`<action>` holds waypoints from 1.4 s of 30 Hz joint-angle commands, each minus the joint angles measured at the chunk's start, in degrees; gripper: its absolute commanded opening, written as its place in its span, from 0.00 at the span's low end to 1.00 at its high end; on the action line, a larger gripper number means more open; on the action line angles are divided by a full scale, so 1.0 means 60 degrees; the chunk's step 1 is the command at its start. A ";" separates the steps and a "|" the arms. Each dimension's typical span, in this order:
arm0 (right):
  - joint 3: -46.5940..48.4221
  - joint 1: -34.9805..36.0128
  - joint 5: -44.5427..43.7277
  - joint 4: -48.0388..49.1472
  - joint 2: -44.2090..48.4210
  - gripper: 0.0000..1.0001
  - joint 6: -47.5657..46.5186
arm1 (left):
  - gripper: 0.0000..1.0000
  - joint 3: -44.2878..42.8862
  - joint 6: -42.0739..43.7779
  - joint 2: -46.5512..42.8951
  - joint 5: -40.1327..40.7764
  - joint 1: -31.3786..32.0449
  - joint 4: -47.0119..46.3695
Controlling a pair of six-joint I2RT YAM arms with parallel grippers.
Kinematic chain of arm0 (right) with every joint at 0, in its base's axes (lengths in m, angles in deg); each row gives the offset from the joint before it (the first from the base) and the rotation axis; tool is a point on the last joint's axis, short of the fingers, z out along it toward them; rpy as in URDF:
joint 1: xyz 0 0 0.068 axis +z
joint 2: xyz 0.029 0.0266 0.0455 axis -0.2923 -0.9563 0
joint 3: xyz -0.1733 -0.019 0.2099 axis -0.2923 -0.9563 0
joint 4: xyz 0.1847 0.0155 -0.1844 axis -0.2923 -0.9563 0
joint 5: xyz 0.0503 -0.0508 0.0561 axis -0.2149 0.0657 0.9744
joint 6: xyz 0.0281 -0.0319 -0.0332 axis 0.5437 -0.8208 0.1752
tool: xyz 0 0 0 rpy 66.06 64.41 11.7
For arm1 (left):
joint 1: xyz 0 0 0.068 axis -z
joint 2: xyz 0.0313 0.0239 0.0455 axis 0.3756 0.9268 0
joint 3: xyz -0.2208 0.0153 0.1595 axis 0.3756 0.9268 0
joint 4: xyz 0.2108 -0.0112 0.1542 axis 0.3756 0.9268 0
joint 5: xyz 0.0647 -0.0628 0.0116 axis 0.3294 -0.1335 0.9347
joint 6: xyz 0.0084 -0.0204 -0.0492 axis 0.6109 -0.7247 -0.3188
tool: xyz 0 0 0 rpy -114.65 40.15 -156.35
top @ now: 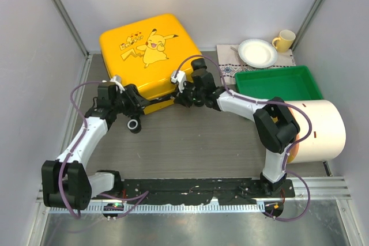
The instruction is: Open, take out, and arrange the luggage
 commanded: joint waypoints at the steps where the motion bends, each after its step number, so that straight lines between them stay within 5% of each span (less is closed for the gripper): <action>1: 0.0478 0.0059 0.2928 -0.2079 0.0414 0.01 -0.0620 | 0.00 0.0102 0.0498 0.0828 0.0193 0.0266 -0.1890; 15: 0.0641 -0.1713 0.1171 -0.1831 0.0208 0.01 0.1736 | 0.00 0.0043 0.0630 0.0814 0.0355 0.0135 -0.1698; 20: 0.0128 -0.1758 0.1302 -0.1844 0.0618 0.01 0.0860 | 0.00 0.0043 0.0586 0.0901 0.0237 0.0134 -0.1757; 25: 0.0332 -0.0838 0.1931 -0.1962 0.0589 0.01 0.0041 | 0.00 -0.0045 0.0542 0.1034 0.0091 0.0193 -0.1860; 30: 0.0916 0.2479 0.3187 -0.1112 0.0151 0.01 0.0244 | 0.00 -0.0162 0.0397 0.1281 0.0237 0.0588 -0.2181; 33: 0.1313 0.3410 0.3703 -0.0296 -0.0157 0.01 0.0315 | 0.00 -0.0527 0.0584 0.1487 0.0354 0.0589 -0.1906; 42: 0.1987 0.3193 0.3836 0.0470 -0.0715 0.01 -0.0313 | 0.00 -0.0368 0.0411 0.1575 0.0412 0.0633 -0.2182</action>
